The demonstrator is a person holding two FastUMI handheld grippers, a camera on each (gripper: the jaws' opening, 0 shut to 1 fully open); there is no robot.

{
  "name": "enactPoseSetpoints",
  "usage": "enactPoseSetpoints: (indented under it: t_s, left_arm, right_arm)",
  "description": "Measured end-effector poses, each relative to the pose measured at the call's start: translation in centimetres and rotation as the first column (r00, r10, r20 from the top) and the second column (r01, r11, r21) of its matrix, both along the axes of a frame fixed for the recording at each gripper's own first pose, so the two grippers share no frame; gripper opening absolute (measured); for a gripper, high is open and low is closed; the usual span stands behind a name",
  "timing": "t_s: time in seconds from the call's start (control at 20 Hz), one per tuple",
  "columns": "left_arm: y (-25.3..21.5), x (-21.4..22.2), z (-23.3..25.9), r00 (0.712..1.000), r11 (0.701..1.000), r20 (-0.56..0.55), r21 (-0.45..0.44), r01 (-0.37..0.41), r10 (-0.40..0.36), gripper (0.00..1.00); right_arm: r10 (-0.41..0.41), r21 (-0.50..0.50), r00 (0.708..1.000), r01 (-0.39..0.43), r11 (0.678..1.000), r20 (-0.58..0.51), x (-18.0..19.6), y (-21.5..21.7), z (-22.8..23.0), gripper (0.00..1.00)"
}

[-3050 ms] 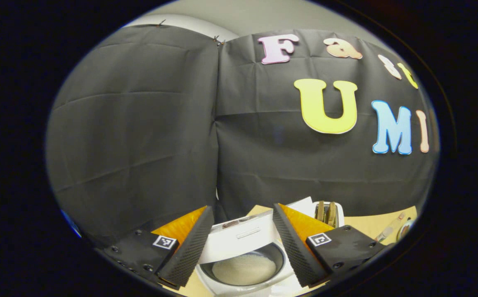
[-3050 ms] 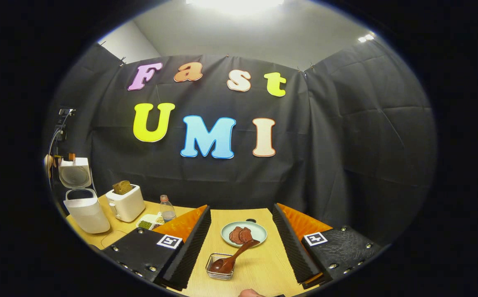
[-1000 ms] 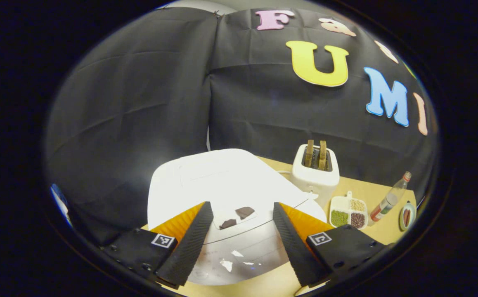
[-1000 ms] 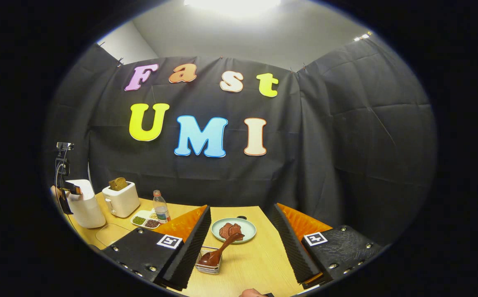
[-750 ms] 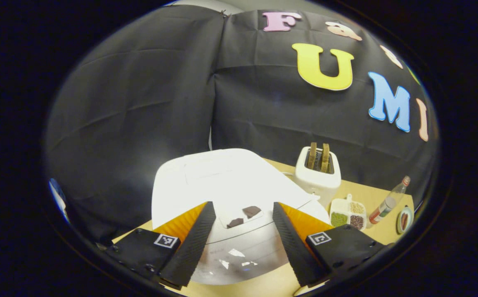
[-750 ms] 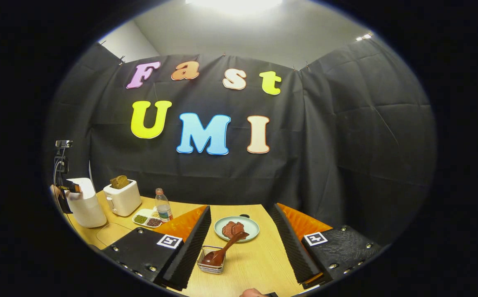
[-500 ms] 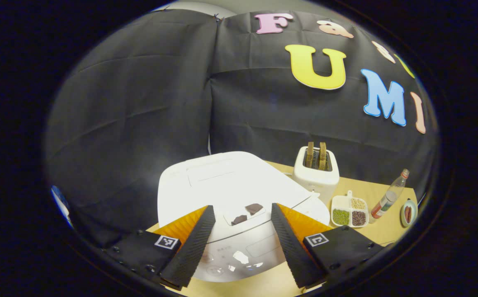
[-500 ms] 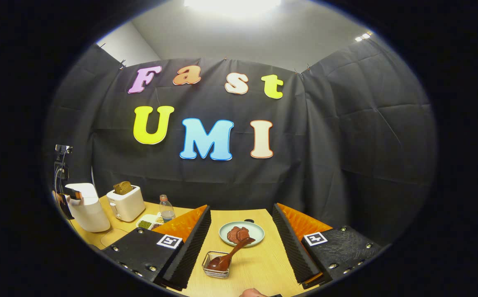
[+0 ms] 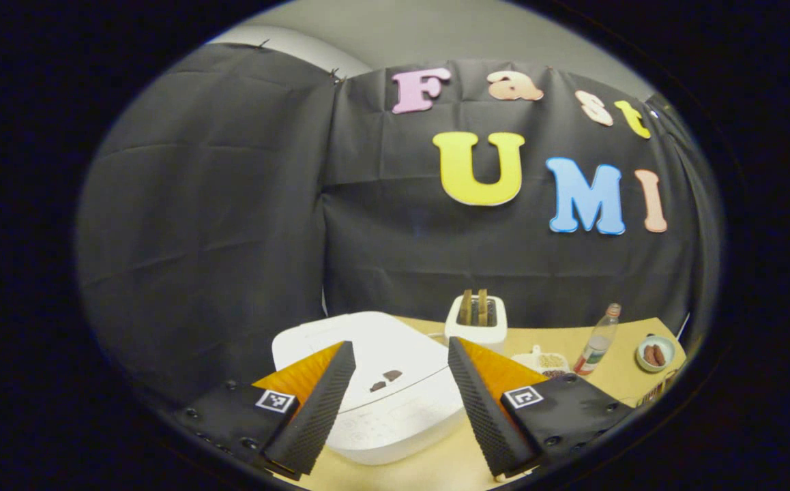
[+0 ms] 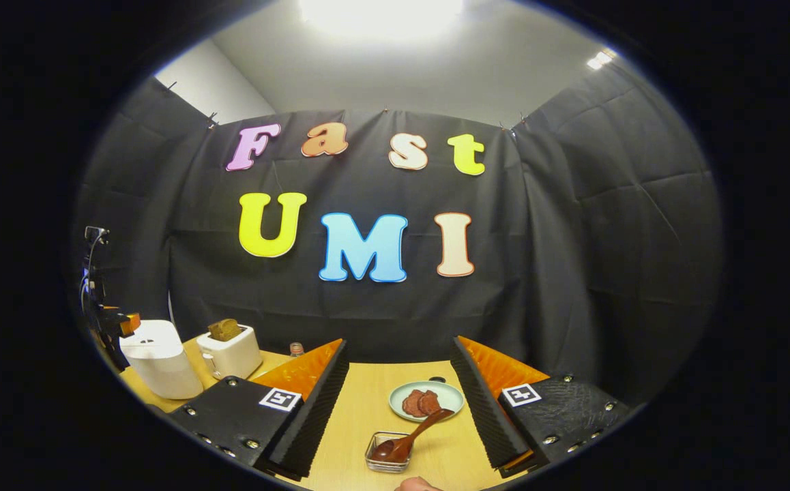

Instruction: Close the left gripper, press the button to open the rice cooker; take a wooden spoon from the chopstick holder with the right hand, scoop a spoonful of rice and pour it into the rice cooker, then put the wooden spoon back into the chopstick holder.

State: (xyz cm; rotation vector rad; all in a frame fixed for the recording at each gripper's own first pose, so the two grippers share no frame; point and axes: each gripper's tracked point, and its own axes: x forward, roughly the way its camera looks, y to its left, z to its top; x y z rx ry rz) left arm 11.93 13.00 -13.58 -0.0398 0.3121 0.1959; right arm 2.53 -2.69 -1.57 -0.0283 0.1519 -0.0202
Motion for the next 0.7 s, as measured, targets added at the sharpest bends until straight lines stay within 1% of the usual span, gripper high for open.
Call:
enactPoseSetpoints:
  t_s: [0.05,0.1,0.15,0.2,0.4,0.5,0.55,0.6,0.65,0.7]
  left_arm:
    - [-0.7,-0.4,1.5,0.999,1.0,0.034,0.002,0.022,-0.022,0.91]
    - [-1.5,-1.2,2.9,0.997,0.999,0.062,-0.002,0.043,-0.042,0.95]
    - [-2.2,-1.9,4.0,0.994,0.998,0.092,-0.009,0.06,-0.059,0.91]
    - [-2.9,-2.5,5.4,0.99,0.997,0.118,-0.007,0.075,-0.073,0.95]
    - [-4.0,-5.1,9.0,0.975,0.995,0.202,0.028,0.093,-0.097,0.95]
    - [-4.6,-6.3,10.4,0.966,0.994,0.235,0.038,0.099,-0.106,0.95]
    - [-4.8,-7.0,10.8,0.963,0.994,0.248,0.044,0.099,-0.107,0.91]
    - [-5.2,-7.4,11.0,0.96,0.994,0.257,0.047,0.102,-0.11,0.95]
    - [-5.4,-7.8,11.0,0.957,0.993,0.263,0.05,0.111,-0.121,0.9]
    - [-5.6,-8.2,11.0,0.956,0.992,0.265,0.054,0.116,-0.126,0.95]
  right_arm:
    - [0.01,0.007,1.0,-0.01,1.0,0.004,0.2,0.6,0.0,0.92]
    - [0.023,0.013,1.0,-0.023,1.0,0.009,0.3,1.2,0.3,0.91]
    - [0.034,0.015,0.999,-0.034,0.999,0.016,0.5,1.7,0.5,0.91]
    - [0.043,0.015,0.999,-0.044,0.999,0.024,0.6,2.2,0.7,0.91]
    - [0.065,0.019,0.996,-0.066,0.998,0.06,0.5,4.1,1.6,0.92]
    - [0.07,0.032,0.995,-0.072,0.997,0.074,-0.1,5.4,1.4,0.92]
    - [0.072,0.041,0.994,-0.075,0.996,0.08,-0.3,5.7,1.5,0.92]
    - [0.075,0.04,0.994,-0.078,0.996,0.081,-0.2,6.2,1.5,0.92]
    - [0.068,0.026,0.994,-0.071,0.997,0.085,0.4,5.8,2.0,0.91]
    - [0.066,0.006,0.994,-0.067,0.998,0.09,0.4,5.8,2.0,0.92]
